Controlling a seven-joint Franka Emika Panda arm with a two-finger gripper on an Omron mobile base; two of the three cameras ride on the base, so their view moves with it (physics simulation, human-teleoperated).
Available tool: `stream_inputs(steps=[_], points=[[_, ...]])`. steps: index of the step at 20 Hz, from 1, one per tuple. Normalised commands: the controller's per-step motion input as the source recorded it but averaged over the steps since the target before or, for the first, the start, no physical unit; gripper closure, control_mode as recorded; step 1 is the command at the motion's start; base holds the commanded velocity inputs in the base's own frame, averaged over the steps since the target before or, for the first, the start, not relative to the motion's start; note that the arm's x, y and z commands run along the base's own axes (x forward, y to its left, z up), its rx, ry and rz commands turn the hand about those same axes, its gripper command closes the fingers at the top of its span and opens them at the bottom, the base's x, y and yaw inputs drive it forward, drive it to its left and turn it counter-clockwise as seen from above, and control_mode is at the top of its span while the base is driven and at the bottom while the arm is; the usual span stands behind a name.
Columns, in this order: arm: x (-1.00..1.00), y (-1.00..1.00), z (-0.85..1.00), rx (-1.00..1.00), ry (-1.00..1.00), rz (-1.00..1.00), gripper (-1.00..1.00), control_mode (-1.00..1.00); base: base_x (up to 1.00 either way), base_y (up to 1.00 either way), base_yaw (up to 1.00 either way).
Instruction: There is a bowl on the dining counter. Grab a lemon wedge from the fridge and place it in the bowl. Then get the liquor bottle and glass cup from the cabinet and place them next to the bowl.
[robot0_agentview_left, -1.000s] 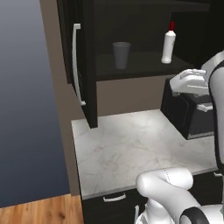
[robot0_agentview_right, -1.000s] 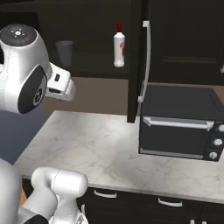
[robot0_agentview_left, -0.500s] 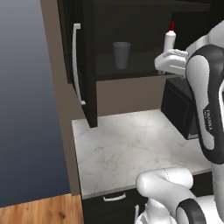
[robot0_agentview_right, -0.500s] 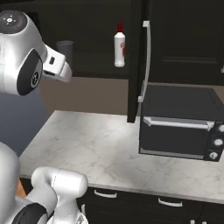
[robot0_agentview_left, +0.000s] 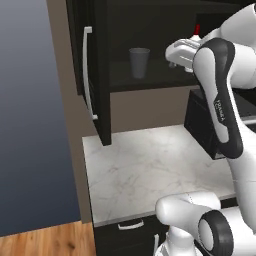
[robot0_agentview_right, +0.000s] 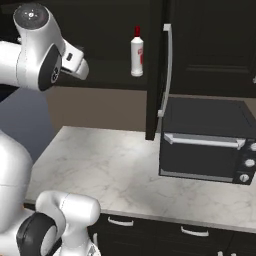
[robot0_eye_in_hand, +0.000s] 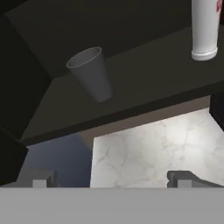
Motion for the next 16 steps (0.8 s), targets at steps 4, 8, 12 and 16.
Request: stream_inputs(steps=[4,8,12,16], points=[[0.58,0.0,0.13,0.07,0.0,0.0,-1.0,-1.0,0.0,0.0,0.0],[0.4,0.0,0.15,0.05,0.0,0.0,-1.0,-1.0,0.0,0.0,0.0],[0.36,0.0,0.05,0.02,0.0,0.0,-1.0,-1.0,0.0,0.0,0.0],[0.41,0.03,0.0,0.0,0.0,0.0,-1.0,-1.0,0.0,0.0,0.0]])
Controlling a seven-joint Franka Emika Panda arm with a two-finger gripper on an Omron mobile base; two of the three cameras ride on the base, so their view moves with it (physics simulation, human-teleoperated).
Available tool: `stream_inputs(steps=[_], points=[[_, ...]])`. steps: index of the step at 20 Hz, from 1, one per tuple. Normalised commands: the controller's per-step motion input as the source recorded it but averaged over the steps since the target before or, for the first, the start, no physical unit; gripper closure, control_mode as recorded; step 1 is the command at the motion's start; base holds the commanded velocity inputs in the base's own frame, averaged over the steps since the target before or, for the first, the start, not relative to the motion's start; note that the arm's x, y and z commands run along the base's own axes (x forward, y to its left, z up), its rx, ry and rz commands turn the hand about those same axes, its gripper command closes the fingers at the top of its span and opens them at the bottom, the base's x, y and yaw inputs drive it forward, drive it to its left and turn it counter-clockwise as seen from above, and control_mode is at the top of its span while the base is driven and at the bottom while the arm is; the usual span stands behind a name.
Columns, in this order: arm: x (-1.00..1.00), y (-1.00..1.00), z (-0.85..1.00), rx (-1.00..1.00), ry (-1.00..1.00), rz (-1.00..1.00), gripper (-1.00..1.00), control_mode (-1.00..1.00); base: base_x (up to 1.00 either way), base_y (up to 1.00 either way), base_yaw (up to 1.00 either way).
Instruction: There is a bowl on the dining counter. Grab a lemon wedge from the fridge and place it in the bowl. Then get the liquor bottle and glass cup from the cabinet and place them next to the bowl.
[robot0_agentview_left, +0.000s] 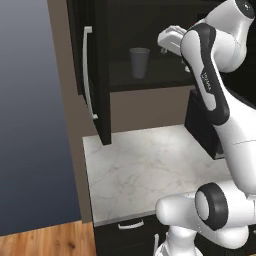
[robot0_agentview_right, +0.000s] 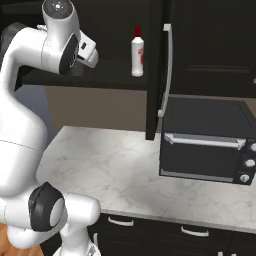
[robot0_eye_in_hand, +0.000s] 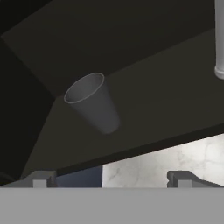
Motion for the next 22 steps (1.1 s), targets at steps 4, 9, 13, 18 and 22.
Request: stream_inputs(steps=[4,9,13,18,22], points=[[0.4,0.17,0.0,0.0,0.0,0.0,-1.0,-1.0,0.0,0.0,0.0],[0.34,0.23,0.0,0.0,0.0,0.0,-1.0,-1.0,0.0,0.0,0.0],[0.39,0.19,-0.06,0.0,0.0,0.0,-1.0,-1.0,0.0,0.0,0.0],[0.39,0.05,-0.09,0.0,0.0,0.0,-1.0,-1.0,0.0,0.0,0.0],[0.36,0.0,-0.12,0.0,0.01,0.0,-1.0,-1.0,0.0,0.0,0.0]])
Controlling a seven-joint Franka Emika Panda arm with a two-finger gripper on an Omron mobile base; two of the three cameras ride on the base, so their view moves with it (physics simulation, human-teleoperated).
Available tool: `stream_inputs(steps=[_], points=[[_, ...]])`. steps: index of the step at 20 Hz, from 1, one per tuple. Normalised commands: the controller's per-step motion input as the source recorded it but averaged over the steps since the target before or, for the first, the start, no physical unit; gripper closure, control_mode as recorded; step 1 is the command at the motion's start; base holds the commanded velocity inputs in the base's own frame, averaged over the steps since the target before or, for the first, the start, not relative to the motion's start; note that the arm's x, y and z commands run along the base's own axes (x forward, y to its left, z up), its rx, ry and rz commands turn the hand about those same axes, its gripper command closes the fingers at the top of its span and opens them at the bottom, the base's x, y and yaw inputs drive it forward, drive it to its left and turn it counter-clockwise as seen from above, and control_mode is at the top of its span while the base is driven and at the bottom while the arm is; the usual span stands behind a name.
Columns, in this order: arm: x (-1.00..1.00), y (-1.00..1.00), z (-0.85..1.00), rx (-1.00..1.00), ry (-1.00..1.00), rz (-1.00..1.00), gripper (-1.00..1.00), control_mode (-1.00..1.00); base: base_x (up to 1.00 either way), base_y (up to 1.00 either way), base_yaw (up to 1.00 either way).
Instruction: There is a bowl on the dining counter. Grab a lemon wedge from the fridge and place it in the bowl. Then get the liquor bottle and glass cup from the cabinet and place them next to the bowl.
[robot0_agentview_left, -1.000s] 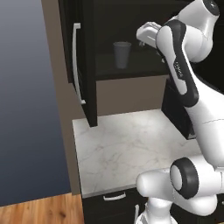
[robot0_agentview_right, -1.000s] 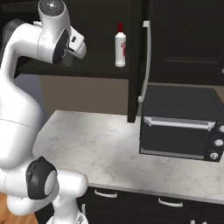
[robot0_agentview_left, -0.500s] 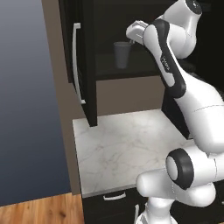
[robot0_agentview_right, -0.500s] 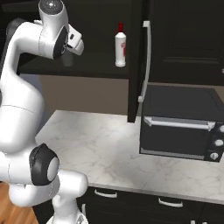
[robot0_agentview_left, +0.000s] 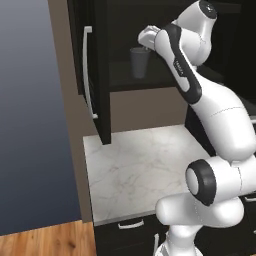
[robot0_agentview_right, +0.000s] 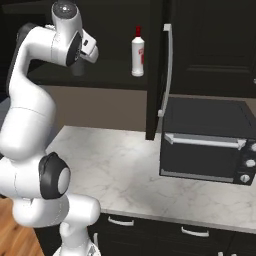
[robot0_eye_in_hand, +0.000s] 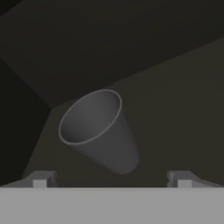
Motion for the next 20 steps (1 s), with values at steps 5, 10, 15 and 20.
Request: stream_inputs(steps=[5,10,15,20], points=[[0.35,0.0,-0.06,0.0,0.01,0.0,-1.0,-1.0,0.0,0.0,0.0],[0.34,0.0,-0.05,0.0,0.0,0.0,-1.0,-1.0,0.0,0.0,0.0],[0.34,0.0,-0.05,0.0,0.0,0.0,-1.0,-1.0,0.0,0.0,0.0],[0.19,0.0,-0.09,0.0,0.0,0.0,-1.0,-1.0,0.0,0.0,0.0]])
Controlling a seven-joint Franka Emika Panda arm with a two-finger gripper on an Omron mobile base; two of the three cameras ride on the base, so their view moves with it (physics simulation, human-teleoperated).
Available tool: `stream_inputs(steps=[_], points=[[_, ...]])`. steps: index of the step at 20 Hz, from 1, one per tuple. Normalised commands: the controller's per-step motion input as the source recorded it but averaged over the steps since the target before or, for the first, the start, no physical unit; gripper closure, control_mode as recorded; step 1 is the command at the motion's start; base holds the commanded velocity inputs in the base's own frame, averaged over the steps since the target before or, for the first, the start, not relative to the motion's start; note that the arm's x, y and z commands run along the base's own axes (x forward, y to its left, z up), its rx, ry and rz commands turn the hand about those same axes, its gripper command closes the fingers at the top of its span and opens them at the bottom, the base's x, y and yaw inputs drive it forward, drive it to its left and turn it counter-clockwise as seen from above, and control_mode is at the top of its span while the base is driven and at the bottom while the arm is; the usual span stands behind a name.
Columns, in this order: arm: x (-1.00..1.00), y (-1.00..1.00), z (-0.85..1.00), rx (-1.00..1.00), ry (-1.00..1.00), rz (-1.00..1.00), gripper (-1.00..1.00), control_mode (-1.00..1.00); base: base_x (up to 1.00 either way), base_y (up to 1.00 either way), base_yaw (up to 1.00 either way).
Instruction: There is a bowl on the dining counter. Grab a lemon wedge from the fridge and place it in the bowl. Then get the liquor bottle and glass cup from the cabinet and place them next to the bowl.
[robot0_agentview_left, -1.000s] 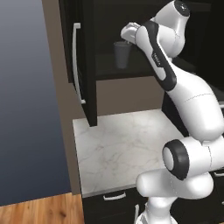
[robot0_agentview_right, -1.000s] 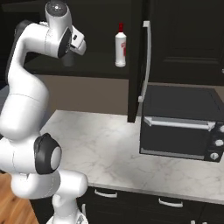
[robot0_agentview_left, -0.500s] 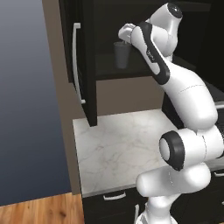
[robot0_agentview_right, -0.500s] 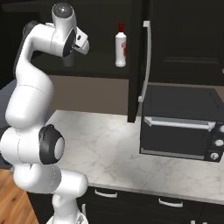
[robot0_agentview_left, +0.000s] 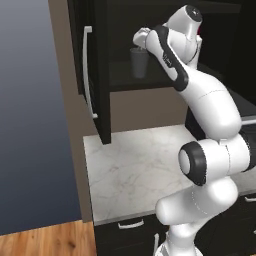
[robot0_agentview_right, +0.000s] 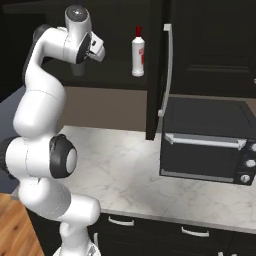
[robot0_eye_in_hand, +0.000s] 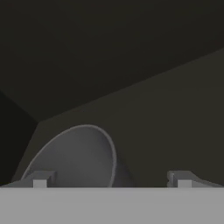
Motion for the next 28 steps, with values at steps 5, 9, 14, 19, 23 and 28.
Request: stream_inputs(steps=[5,9,14,19,23,28], points=[[0.13,0.0,-0.07,0.0,0.0,0.0,-1.0,-1.0,0.0,0.0,0.0],[0.02,0.0,-0.06,0.0,0.0,0.0,-1.0,-1.0,0.0,0.0,0.0],[0.0,0.0,-0.05,0.0,0.0,0.0,-1.0,-1.0,0.0,0.0,0.0],[0.0,0.0,-0.12,0.0,0.0,0.0,1.0,-1.0,0.0,0.0,0.0],[0.0,0.0,-0.16,0.0,0.0,0.0,1.0,-1.0,0.0,0.0,0.0],[0.0,0.0,-0.13,0.0,0.0,0.0,1.0,-1.0,0.0,0.0,0.0]])
